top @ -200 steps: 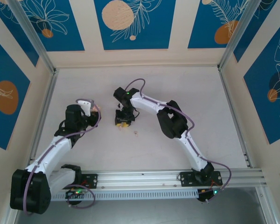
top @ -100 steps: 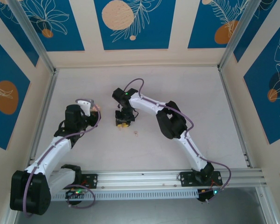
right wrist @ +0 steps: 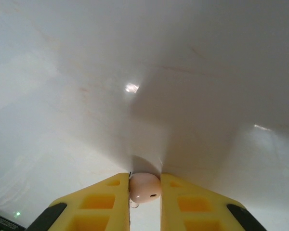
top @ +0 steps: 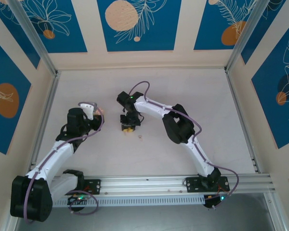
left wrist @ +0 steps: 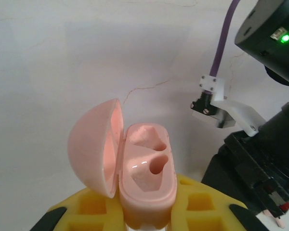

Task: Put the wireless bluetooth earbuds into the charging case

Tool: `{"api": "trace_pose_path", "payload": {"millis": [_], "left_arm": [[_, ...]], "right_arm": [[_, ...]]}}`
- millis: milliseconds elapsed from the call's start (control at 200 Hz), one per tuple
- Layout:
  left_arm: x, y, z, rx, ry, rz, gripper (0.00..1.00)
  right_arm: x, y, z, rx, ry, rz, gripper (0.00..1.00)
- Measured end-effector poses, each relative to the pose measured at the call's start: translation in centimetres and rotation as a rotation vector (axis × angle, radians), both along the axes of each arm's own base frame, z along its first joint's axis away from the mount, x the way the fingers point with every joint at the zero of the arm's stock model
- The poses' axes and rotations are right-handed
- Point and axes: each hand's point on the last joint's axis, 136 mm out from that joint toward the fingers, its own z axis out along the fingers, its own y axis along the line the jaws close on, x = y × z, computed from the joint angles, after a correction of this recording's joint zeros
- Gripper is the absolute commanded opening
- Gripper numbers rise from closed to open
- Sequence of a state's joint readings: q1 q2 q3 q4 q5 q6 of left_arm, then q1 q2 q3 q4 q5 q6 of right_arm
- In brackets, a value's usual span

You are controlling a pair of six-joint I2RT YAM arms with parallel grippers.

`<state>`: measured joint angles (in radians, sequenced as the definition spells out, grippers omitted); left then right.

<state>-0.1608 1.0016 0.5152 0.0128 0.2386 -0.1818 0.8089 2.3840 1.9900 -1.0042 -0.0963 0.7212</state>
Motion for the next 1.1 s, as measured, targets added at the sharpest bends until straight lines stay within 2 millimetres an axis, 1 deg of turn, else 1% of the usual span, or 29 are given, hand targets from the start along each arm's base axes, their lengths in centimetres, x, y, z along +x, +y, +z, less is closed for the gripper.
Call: {"api": "trace_pose_path", "payload": {"millis": [140,295,370,450,520,615,755,890,980,1100], "left_arm": [[-0.1,-0.2,0.0,-0.008,0.003,-0.013,0.16],[0.0,-0.9,-0.3,-0.026,0.004,-0.043,0.15],[0.0,-1.6,-1.0,-0.041,0.000,-0.073,0.15],[-0.4,-2.8,-2.6,-0.053,0.018,-0.119,0.15],[-1.0,-4.3,-4.1,-0.056,0.042,-0.175,0.15],[-1.6,-6.5,-5.5,-0.058,0.062,-0.259,0.15],[-1.9,-8.9,-6.4,-0.057,0.044,-0.362,0.16],[-2.4,-11.1,-7.3,-0.052,0.021,-0.454,0.16],[-2.8,-12.2,-7.9,-0.052,0.019,-0.503,0.16],[-2.8,-13.8,-8.9,-0.056,0.004,-0.573,0.16]], "right_arm": [[-0.7,-2.5,0.0,-0.032,0.010,-0.016,0.17],[-0.5,-5.3,0.1,-0.035,0.003,-0.062,0.17],[-0.3,-6.5,0.2,-0.022,-0.018,-0.084,0.16],[0.1,-7.4,0.3,0.001,-0.046,-0.107,0.17],[0.5,-7.9,0.3,0.028,-0.075,-0.122,0.16],[1.0,-8.4,0.5,0.067,-0.119,-0.139,0.16],[1.6,-9.0,1.1,0.126,-0.187,-0.159,0.16],[2.2,-9.4,2.2,0.178,-0.251,-0.173,0.16],[3.2,-9.3,3.0,0.218,-0.304,-0.180,0.16],[2.8,-10.2,3.9,0.237,-0.357,-0.171,0.16]]}}
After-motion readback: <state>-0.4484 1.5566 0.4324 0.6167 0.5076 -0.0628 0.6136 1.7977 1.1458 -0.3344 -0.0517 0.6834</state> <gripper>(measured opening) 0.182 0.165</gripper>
